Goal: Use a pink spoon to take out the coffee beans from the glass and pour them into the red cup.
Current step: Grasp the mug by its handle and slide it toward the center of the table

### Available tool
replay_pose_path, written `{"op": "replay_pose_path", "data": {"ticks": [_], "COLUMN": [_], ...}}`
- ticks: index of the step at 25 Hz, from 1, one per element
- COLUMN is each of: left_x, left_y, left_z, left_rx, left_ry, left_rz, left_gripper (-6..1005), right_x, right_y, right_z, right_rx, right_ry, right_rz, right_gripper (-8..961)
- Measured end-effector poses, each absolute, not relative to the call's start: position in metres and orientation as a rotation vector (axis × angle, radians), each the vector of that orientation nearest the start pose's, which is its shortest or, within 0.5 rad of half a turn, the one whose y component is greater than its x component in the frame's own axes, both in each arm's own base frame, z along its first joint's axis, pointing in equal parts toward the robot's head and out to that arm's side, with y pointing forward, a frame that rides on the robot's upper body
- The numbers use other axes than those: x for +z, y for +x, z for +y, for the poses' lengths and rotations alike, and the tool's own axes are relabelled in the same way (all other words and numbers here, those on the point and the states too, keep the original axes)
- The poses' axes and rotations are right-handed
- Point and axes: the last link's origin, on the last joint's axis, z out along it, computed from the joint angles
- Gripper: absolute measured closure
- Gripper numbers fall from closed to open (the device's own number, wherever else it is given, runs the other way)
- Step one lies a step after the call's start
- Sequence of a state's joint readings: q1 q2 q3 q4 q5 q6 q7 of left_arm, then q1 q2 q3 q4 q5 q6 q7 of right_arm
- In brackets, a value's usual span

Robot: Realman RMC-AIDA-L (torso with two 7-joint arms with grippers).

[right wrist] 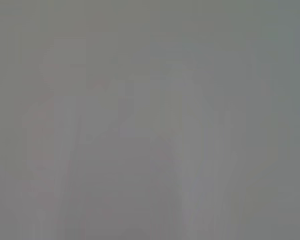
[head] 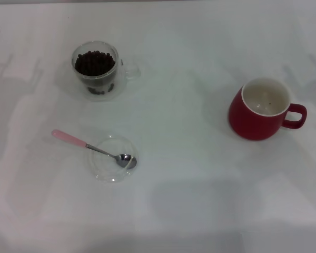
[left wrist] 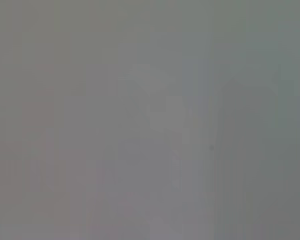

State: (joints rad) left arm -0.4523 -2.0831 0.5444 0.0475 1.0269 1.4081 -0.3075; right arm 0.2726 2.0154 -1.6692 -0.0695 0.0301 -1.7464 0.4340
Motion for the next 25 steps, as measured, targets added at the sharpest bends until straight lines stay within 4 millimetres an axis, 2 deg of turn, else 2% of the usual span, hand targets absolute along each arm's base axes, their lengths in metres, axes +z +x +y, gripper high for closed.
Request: {"op": "replay_pose_path", "data": {"ticks": [15,25], "left_x": [0.016,0.014], "left_y": [-0.306,-0.315], "left_z": [0.336,0.327], "left_rx": [-0.871,-0.855], "left_ry": [-1.639,-1.638], "left_rz": [-0.338,-0.360], "left_gripper": [303,303], "right_x": [0.051,0.046], "right_y": [0.318,0.324], "right_z": [0.264,0.253], "right_rx": [1.119,1.110], "right_ry": [-1.584,-1.623], "right_rz": [0.221,0.253], "right_gripper": [171,172]}}
